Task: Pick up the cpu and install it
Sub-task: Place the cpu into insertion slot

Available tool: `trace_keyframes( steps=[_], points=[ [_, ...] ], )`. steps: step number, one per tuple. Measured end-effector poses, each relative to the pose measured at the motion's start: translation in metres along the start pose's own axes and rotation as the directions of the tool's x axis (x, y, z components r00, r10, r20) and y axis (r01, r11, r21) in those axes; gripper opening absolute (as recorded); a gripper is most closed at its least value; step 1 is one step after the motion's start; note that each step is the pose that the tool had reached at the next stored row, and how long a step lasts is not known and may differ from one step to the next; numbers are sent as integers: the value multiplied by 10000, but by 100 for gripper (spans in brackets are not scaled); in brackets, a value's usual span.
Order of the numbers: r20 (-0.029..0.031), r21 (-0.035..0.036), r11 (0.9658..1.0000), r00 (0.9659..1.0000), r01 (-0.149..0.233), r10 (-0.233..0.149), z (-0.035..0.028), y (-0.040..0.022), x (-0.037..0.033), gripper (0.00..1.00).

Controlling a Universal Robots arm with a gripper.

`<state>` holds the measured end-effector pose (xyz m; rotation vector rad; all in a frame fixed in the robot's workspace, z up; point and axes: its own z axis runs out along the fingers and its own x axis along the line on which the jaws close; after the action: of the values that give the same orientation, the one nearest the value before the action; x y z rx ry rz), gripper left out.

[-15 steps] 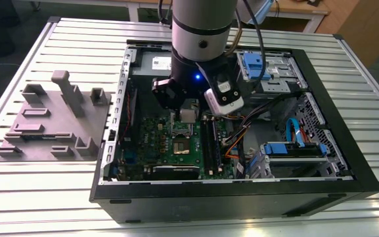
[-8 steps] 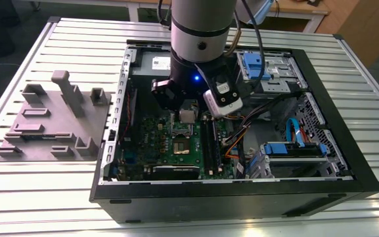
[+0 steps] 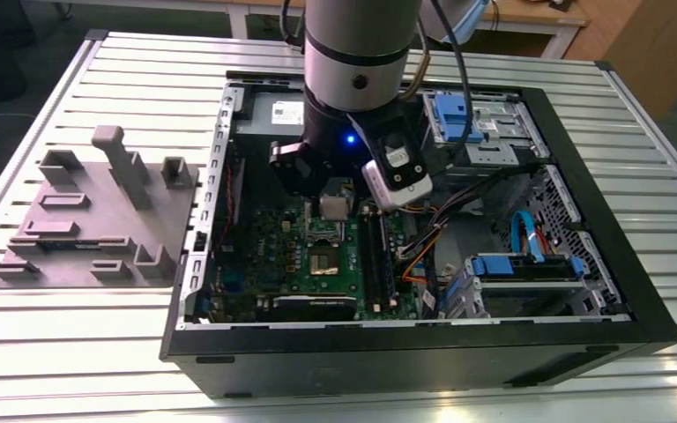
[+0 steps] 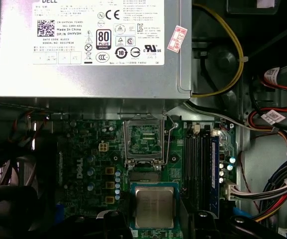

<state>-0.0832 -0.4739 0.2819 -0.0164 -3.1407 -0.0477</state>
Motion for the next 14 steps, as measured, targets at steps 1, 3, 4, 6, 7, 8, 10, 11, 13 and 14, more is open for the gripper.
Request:
trace_keyframes(
  steps=[1, 3, 4, 6, 7, 8, 10, 11, 13, 14],
  points=[
    [0, 0, 10000, 10000, 0, 0, 0, 0, 1, 47],
    [0, 0, 10000, 10000, 0, 0, 0, 0, 1, 47],
    [0, -1, 10000, 10000, 0, 0, 4, 0, 1, 47],
    [0, 7, 10000, 10000, 0, 0, 15, -1, 1, 47],
    [-1, 8, 10000, 10000, 1, -1, 31, -1, 1, 47],
    [0, 8, 10000, 10000, 11, -11, 47, -4, 2, 47],
    [-1, 8, 10000, 10000, 45, -45, 60, -6, 2, 47],
    [0, 9, 10000, 10000, 50, -50, 65, -8, 2, 47],
    [2, 7, 10000, 10000, 57, -57, 88, -12, 2, 47],
    [1, 7, 10000, 10000, 60, -60, 99, -15, 1, 47]
  ],
)
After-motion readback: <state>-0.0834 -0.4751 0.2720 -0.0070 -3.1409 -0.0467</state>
